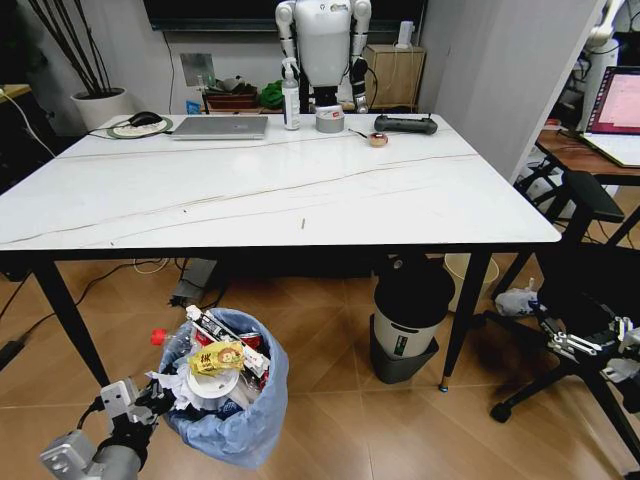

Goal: Pick up the trash bin and place the trash from the table into it.

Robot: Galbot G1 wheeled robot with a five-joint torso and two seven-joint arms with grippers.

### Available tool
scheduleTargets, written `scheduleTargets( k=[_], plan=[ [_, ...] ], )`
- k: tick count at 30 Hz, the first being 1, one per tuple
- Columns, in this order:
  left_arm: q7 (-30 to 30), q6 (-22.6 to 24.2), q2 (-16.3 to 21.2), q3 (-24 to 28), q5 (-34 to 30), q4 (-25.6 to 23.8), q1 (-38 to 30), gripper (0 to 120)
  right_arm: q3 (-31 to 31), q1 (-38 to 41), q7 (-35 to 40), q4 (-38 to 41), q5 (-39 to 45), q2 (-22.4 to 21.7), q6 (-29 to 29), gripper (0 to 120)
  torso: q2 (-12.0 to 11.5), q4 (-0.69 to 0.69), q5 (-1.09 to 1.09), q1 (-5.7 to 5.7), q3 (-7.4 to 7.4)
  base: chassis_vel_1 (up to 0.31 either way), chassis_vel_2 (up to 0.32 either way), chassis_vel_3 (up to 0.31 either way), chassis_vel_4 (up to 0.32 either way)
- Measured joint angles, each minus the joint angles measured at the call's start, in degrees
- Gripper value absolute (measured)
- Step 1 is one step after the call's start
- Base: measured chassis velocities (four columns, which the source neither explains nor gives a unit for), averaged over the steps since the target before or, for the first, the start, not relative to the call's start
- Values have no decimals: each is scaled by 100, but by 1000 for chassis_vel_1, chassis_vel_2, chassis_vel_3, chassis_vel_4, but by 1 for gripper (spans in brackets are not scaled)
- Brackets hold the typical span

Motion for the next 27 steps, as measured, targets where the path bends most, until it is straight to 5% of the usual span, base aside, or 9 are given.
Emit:
scheduleTargets(
  k=[27],
  plan=[
    [14, -8, 24, 90, 32, 154, -25, 0, 0, 0, 0, 0, 0, 0, 0, 100, -629, 0, 0, -233, -396, 0, 0, 0, 0]
  ],
)
